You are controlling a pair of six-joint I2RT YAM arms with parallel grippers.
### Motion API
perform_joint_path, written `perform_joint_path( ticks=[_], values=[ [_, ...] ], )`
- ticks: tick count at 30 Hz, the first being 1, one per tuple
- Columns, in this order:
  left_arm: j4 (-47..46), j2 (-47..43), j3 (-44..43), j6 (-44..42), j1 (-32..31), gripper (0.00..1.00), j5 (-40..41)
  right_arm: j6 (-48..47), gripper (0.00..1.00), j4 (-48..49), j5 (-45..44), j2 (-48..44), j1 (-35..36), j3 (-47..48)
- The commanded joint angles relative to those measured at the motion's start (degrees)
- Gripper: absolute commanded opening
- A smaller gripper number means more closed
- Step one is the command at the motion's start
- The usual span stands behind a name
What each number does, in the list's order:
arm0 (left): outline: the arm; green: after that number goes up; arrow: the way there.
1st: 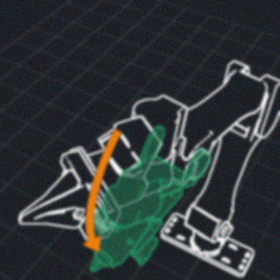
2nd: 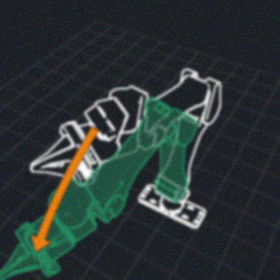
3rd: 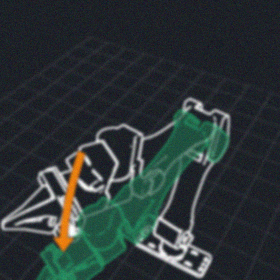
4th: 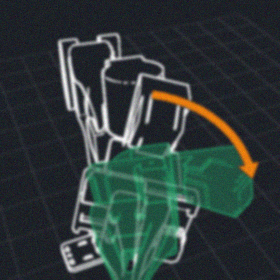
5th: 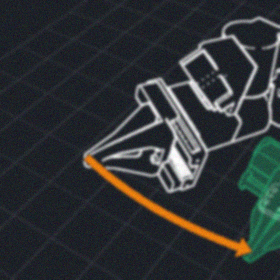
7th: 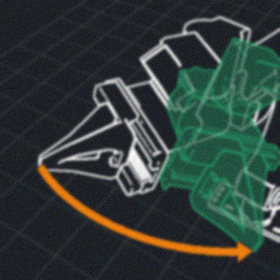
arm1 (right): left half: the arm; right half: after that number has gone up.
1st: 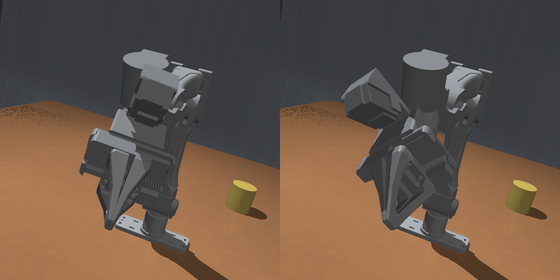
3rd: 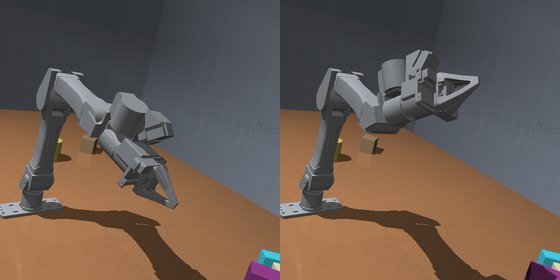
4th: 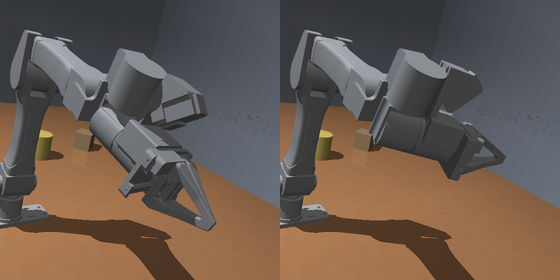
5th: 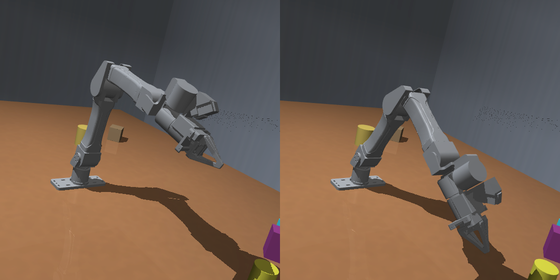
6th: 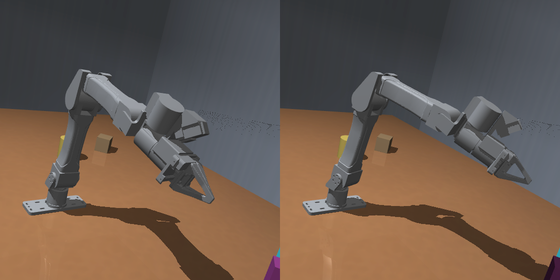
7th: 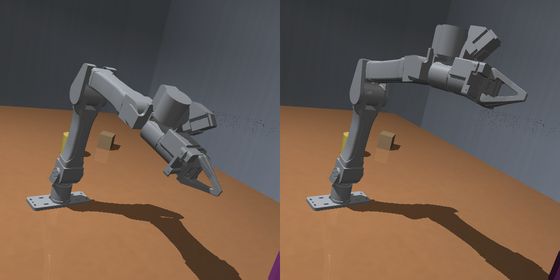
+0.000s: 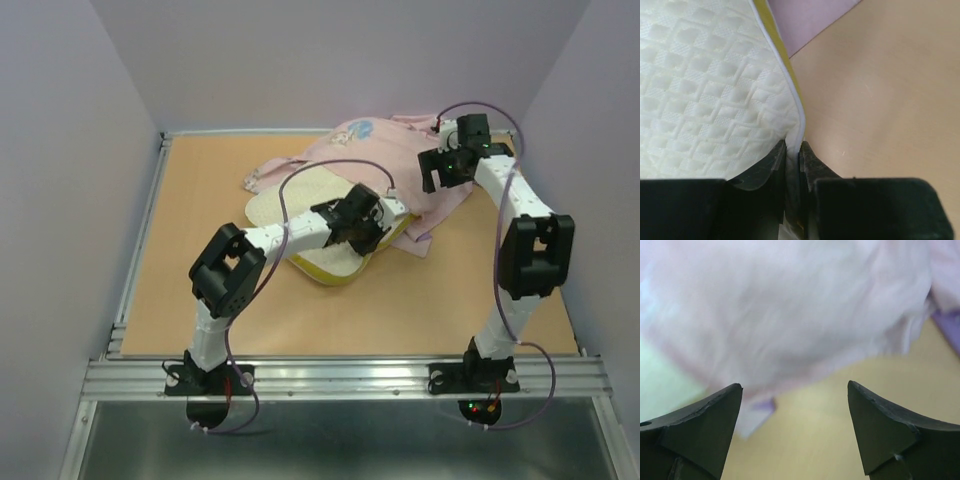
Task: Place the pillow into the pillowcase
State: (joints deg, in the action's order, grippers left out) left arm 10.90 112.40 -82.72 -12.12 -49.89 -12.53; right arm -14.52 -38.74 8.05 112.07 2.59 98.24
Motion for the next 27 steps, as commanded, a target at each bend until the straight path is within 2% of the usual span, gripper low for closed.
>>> perform_joint_path(
  ticks=[1,4,7,14,22,27],
  values=[
    [2.0,-0.6,-4.7,1.7,3.6,0.0,-10.5,-4.1,0.91,-1.3,6.5,-20.5,0.0,-13.5],
    [2.9,-0.7,-5.6,1.0,4.4,0.0,-12.5,-3.7,0.91,-5.6,6.1,-27.8,-0.1,-19.7],
    [3.0,-1.0,-5.7,0.3,4.4,0.0,-13.9,-2.9,0.92,-7.3,7.8,-30.4,-0.1,-26.7],
    [4.6,-0.5,-6.2,-0.4,4.4,0.0,-14.3,-3.1,0.89,-4.1,14.3,-22.5,-0.1,-32.6],
    [4.3,-0.9,-4.8,-1.4,4.5,0.0,-13.5,0.5,0.86,6.9,7.6,-17.1,0.0,-36.4],
    [3.3,-0.4,-5.1,-0.4,4.7,0.0,-12.9,1.9,0.81,11.5,7.0,-13.4,0.3,-35.3]
  ],
)
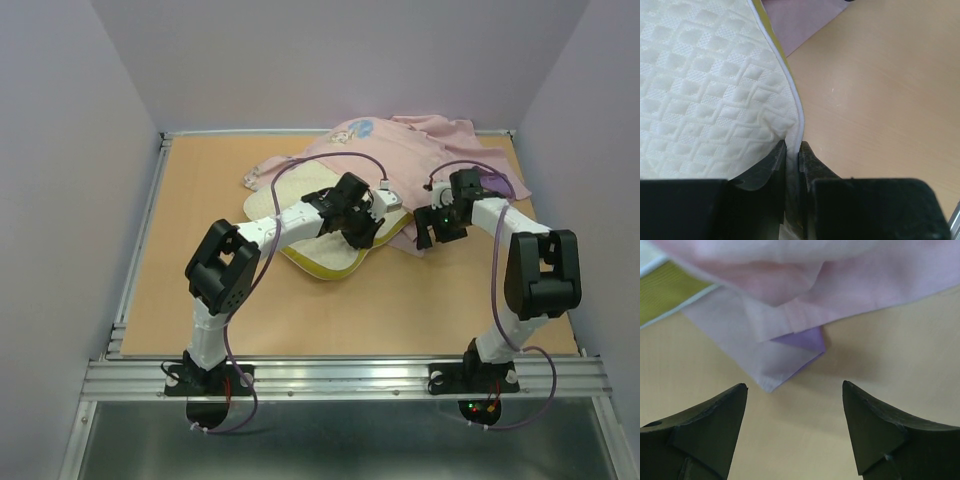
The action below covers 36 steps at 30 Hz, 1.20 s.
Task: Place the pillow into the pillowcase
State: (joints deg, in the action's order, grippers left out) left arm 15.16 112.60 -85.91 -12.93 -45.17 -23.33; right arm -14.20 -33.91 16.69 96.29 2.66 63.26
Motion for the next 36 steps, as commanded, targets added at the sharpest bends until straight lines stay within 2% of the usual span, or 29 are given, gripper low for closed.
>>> perform_joint_path(
  ticks=[1,5,6,7,10,11,14,15,20,27,33,35,36],
  values=[
    [-1.1,-0.4,-2.2,0.8,0.2,0.0,-2.3,1.9,0.79,7.3,-1.8,3.8,0.6,-0.2],
    [-1.9,-0.1,-2.6,3.2,1.0,0.0,-3.9,2.9,0.71,9.4,0.8,4.6,1.0,-1.6],
    [-2.0,-0.1,-2.8,3.7,1.6,0.0,-5.7,3.3,0.58,11.5,1.2,4.2,1.4,-2.3],
    [-2.6,-0.2,-2.9,4.5,1.8,0.0,-6.8,3.4,0.5,12.0,2.0,4.0,1.7,-3.7],
    [-3.9,-0.3,-3.7,8.5,3.6,0.0,-11.0,4.1,0.01,11.2,10.6,2.9,2.4,-4.6],
    [-4.8,-0.8,-3.8,10.0,4.0,0.0,-12.9,4.1,0.01,8.7,16.5,1.9,2.8,-4.7],
    [-7.8,-1.7,-5.2,15.0,5.0,0.0,-15.4,3.1,0.01,3.9,26.7,-5.0,5.4,-5.8],
    [-8.5,-1.7,-5.9,16.3,5.0,0.0,-15.8,2.7,0.0,2.9,28.3,-9.1,6.4,-6.1],
    [-14.8,-0.5,-8.7,23.8,5.0,0.0,-15.6,0.8,0.01,-4.2,33.8,-17.7,12.9,-7.8],
    [-24.1,4.5,-6.9,35.6,4.9,0.0,-9.9,-4.5,0.01,-11.3,37.3,-25.0,17.9,-7.1],
    [-22.9,8.6,-2.2,34.5,6.1,0.0,-4.3,-11.5,0.01,-18.0,38.8,-27.8,19.1,-6.0],
    [-22.9,8.7,0.4,33.9,6.8,0.0,-4.9,-11.1,0.01,-18.0,36.0,-28.8,19.1,-5.2],
    [-22.9,8.1,3.3,33.3,6.7,0.0,-5.0,-10.2,0.01,-17.7,29.3,-29.1,19.1,-4.4]
  ],
)
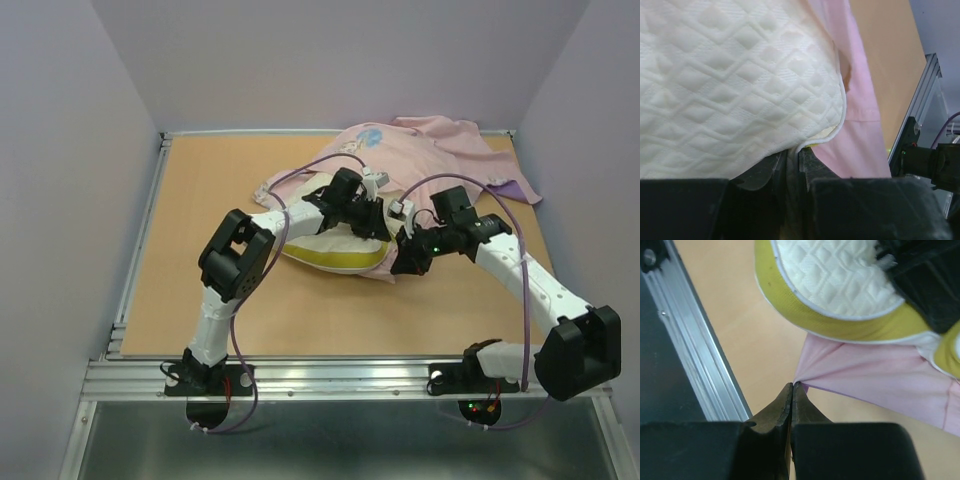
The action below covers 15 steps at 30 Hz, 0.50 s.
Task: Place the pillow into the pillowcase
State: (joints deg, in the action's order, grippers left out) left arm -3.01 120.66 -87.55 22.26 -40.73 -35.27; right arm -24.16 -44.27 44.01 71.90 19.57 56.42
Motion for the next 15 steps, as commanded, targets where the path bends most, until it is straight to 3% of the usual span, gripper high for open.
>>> perform_joint_path(
  ticks=[1,2,5,8,9,13,15],
  values=[
    [-5.3,-0.7,6.8,-2.6,2.2,0.0,6.8,3.2,0.02,-6.7,-2.8,-4.1,2.1,3.8],
    [-6.0,-2.0,8.6,-2.7,2.2,0.0,5.3,5.2,0.03,-5.0,-11.4,-3.6,1.6,6.1],
    [-8.6,-3.9,14.6,-2.8,2.3,0.0,2.5,10.9,0.08,-1.9,-15.3,-2.4,-2.5,8.8],
    [-9.2,-5.3,17.4,-2.8,2.2,0.0,1.7,15.7,0.55,5.6,-22.5,-1.3,-3.0,8.6],
    [-9.2,-5.8,17.9,-3.0,2.2,0.0,1.6,16.5,0.63,8.7,-27.5,-0.5,-3.0,8.8],
    [-9.1,-7.3,19.3,-3.5,2.2,0.0,2.2,16.4,0.66,13.1,-38.4,5.6,-3.0,11.2],
    [-9.2,-7.5,19.7,-3.5,2.1,0.0,2.0,14.8,0.77,13.9,-41.4,10.3,-3.0,12.7]
  ],
)
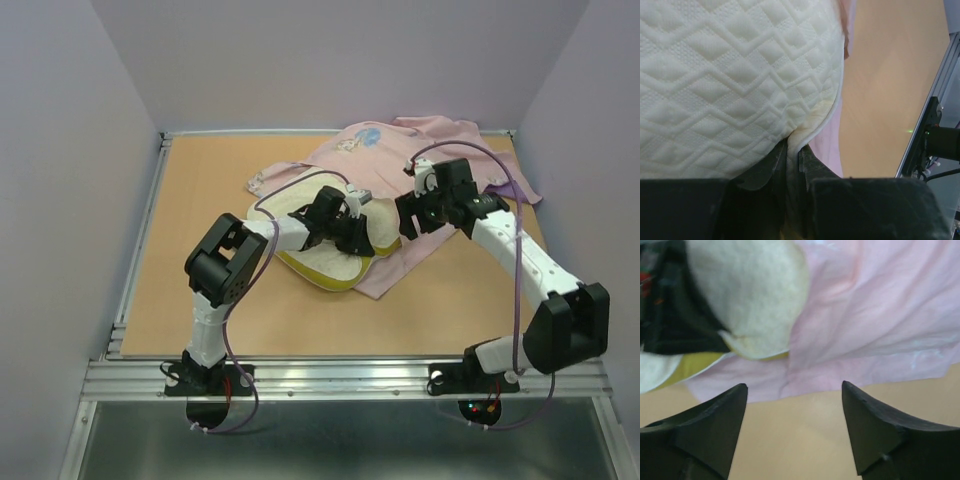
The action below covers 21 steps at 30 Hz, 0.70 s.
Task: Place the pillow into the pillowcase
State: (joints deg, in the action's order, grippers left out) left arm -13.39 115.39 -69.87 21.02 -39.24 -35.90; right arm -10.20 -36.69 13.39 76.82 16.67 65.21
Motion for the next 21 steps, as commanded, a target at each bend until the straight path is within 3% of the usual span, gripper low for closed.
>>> perform_joint_path(
  ticks=[1,3,8,12,15,16,18,20,21],
  values=[
    [1.2,-2.3,2.2,-2.3,0.7,0.0,2.4,0.3,0.83,6.3,-11.2,6.8,-0.1,4.9],
    [1.2,-1.9,2.0,-2.5,0.7,0.0,2.4,0.0,1.0,6.4,-11.0,9.9,-0.1,7.4],
    [1.1,-1.6,1.6,-3.0,0.7,0.0,2.6,2.1,1.0,8.2,-10.4,13.8,0.0,10.3],
    [0.9,-3.4,2.4,-4.0,0.7,0.01,3.6,2.9,0.92,10.8,-12.6,17.7,0.0,11.7],
    [0.8,-6.7,2.7,-5.3,0.7,0.24,3.6,3.9,0.81,11.6,-11.0,19.5,0.0,12.2],
    [1.0,-7.8,2.6,-6.1,0.6,0.44,3.1,4.0,0.79,11.6,-10.6,20.4,-0.1,12.4],
    [3.7,-11.7,1.9,-10.2,0.0,0.58,3.7,3.6,0.73,11.6,-9.8,21.5,0.0,12.0],
    [6.6,-14.3,1.2,-13.4,-0.4,0.63,4.5,3.2,0.68,11.6,-9.4,22.0,0.0,12.1],
    [10.3,-16.5,0.4,-16.3,-0.7,0.66,6.4,3.3,0.6,11.6,-9.5,22.5,0.0,12.5]
  ],
)
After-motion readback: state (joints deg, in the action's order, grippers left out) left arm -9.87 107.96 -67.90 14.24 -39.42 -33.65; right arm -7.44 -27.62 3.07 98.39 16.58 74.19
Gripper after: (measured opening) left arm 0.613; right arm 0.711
